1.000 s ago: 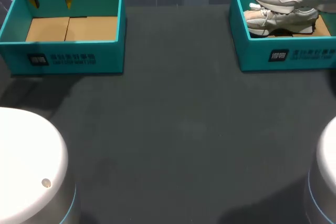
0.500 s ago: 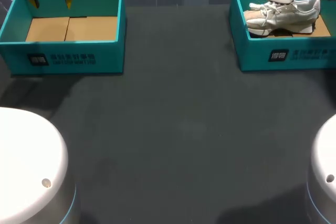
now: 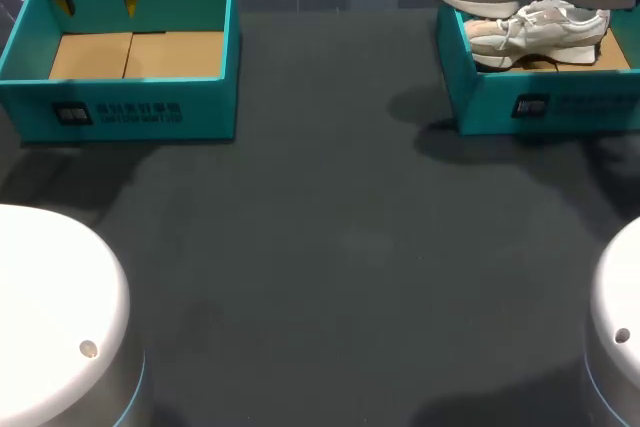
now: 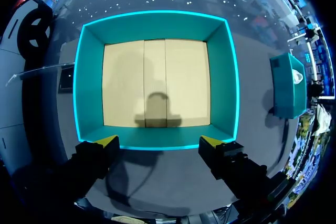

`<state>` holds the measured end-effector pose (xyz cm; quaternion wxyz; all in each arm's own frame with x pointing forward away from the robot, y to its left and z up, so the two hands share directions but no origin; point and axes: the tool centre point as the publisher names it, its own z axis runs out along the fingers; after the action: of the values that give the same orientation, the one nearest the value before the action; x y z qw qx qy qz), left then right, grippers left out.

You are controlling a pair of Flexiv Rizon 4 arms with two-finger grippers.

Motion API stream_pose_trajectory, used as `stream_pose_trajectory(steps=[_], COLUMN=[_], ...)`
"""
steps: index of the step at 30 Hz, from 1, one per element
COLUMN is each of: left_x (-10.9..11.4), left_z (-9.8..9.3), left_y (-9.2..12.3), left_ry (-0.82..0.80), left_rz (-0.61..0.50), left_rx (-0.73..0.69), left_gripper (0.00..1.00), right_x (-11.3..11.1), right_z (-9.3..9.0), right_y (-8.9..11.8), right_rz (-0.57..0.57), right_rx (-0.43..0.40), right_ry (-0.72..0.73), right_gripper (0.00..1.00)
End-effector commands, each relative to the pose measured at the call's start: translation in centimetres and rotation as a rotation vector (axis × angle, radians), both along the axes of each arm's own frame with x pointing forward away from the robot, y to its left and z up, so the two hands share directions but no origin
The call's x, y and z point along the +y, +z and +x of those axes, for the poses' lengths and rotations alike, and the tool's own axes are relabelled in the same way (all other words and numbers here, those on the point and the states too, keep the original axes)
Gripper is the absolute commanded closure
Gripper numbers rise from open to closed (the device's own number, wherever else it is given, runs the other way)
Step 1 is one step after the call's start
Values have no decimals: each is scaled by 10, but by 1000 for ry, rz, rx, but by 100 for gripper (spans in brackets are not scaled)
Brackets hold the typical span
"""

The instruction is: Take the shoe out of the shoebox, open the shoe tongue, remove and reinsert the insole, then place the shoe into the shoebox

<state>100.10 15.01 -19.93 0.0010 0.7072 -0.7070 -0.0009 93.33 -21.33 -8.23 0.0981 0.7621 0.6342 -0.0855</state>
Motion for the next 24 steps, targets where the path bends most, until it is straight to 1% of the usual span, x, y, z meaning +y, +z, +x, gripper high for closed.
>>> stream_pose_trajectory(steps=[1, 7, 12, 17, 24], left_x=[0, 0, 0, 0, 0], left_z=[0, 0, 0, 0, 0], left_y=[0, 0, 0, 0, 0], left_ry=[0, 0, 0, 0, 0], left_rz=[0, 0, 0, 0, 0], left_rx=[-1, -1, -1, -1, -1], left_gripper=[0, 0, 0, 0, 0], right_x=[18, 45, 69, 96, 125], right_z=[-30, -62, -93, -125, -162], right_y=[-7, -11, -19, -35, -59], right_rz=[-17, -38, -48, -72, -61], right_rx=[-81, -76, -66, -41, -50], right_ry=[11, -16, -31, -54, -34], right_gripper=[100, 100, 100, 100, 100])
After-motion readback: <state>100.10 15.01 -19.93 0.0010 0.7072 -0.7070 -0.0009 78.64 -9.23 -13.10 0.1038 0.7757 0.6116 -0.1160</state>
